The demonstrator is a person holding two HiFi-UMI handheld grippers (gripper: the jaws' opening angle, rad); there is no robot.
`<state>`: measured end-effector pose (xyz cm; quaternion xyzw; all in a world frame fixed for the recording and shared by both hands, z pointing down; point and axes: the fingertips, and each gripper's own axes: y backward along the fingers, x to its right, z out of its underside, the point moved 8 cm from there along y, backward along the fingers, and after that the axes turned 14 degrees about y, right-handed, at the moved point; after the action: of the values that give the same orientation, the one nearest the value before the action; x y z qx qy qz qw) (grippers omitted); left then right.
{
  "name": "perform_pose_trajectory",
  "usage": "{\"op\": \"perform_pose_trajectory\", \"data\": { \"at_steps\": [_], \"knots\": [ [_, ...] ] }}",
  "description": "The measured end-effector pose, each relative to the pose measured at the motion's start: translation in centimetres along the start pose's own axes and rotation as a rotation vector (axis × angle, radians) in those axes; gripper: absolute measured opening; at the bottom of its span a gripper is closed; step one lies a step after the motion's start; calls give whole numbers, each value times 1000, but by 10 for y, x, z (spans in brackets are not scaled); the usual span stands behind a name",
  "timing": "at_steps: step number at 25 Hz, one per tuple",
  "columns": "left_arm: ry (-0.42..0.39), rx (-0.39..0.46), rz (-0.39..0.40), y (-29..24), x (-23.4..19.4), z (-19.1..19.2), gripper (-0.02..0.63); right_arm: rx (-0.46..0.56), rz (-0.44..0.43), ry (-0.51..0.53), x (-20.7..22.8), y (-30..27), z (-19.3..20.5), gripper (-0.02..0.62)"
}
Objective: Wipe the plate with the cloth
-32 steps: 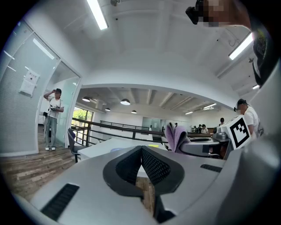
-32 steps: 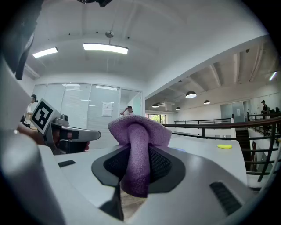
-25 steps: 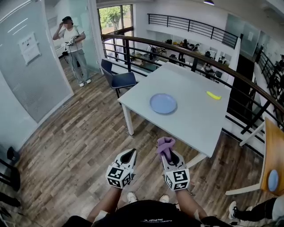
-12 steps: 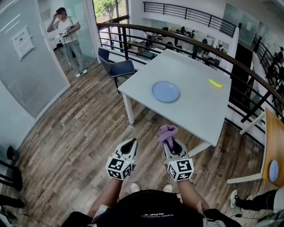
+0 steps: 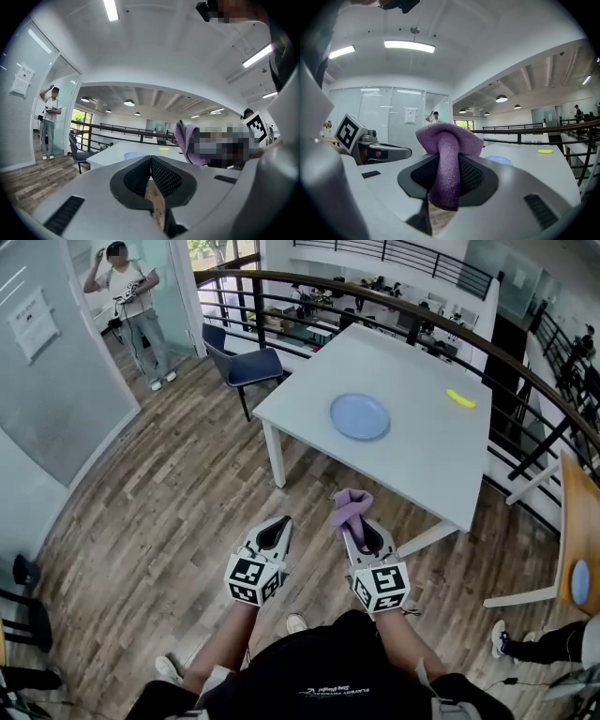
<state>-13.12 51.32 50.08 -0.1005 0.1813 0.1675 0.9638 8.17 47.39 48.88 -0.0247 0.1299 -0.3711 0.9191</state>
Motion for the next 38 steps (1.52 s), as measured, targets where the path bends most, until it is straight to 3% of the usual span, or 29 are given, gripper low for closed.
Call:
{"op": "perform_pose_trajectory", "data": {
  "at_steps": [7, 11, 21, 26, 38],
  "knots": [
    [27, -38, 5, -11, -27, 0, 12, -42, 13, -11, -4, -28, 0, 114],
    [51, -48, -13, -35, -45, -7, 14, -54, 10, -24, 16, -55, 2, 114],
    [16, -43, -55, -145, -72, -27, 14, -52, -42, -33, 106, -145, 26, 114],
    [39, -64, -59, -205, -75, -46, 14, -55, -58, -30, 155, -180, 23, 114],
    [28, -127, -92, -308, -78, -50, 14, -85, -77, -58, 244, -220, 50, 114]
  ]
}}
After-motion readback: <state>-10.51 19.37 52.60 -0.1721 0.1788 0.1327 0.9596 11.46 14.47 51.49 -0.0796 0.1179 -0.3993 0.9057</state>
